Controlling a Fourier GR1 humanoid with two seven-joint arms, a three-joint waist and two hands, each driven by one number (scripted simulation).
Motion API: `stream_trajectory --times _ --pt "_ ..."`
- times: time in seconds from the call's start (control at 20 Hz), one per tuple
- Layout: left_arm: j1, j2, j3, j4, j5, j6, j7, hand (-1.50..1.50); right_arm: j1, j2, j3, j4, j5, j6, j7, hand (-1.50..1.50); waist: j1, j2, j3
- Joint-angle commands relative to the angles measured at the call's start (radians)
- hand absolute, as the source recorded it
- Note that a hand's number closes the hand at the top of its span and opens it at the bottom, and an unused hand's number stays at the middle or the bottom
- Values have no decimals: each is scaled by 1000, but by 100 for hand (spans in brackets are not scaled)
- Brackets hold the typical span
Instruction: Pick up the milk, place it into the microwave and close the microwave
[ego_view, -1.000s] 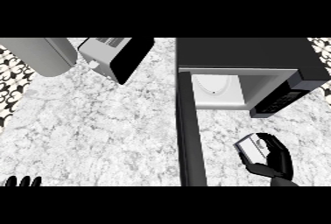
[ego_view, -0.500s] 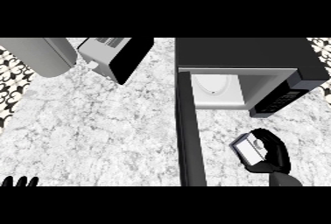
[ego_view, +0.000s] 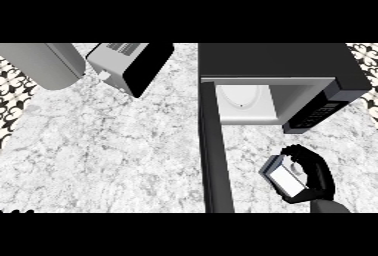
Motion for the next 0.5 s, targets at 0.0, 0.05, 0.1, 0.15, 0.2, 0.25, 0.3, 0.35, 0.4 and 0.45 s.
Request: stream_trajectory --times 0.0,0.05,0.1,0.15,0.2,0.25,0.3,0.35,0.4,0.45 --pt "34 0 9 -10 4 -12 -13 -150 158 11 60 -280 -17 21 88 150 -7 -2 0" --pt "-27 -7 7 9 3 6 26 -150 167 67 100 -347 -1 -36 143 150 -13 0 -1" --pt "-3 1 44 80 36 -33 -53 -150 235 52 105 -422 -11 -27 156 150 -13 -3 -2" --pt "-12 -4 11 23 23 -22 1 -150 242 47 100 -469 -38 -15 202 150 -5 1 0" --pt "8 -19 -6 16 6 -10 -15 -150 295 67 132 -563 -38 -39 265 150 -11 -1 -1" --pt "-15 -55 -64 34 -57 18 -22 -150 302 34 100 -596 -78 -11 282 150 -7 2 0" --pt "23 -5 13 79 9 -46 -78 -150 339 99 144 -654 -62 -67 307 150 -3 0 0" --pt "2 -6 17 61 13 -34 -48 -150 382 87 163 -740 -69 -63 357 150 -7 1 0" --pt "-4 -11 5 15 6 -19 -8 -150 363 105 160 -765 -80 -103 416 150 -2 3 0" --pt "38 -11 19 47 27 -47 -72 -150 295 93 124 -774 -116 -118 479 150 7 3 0"
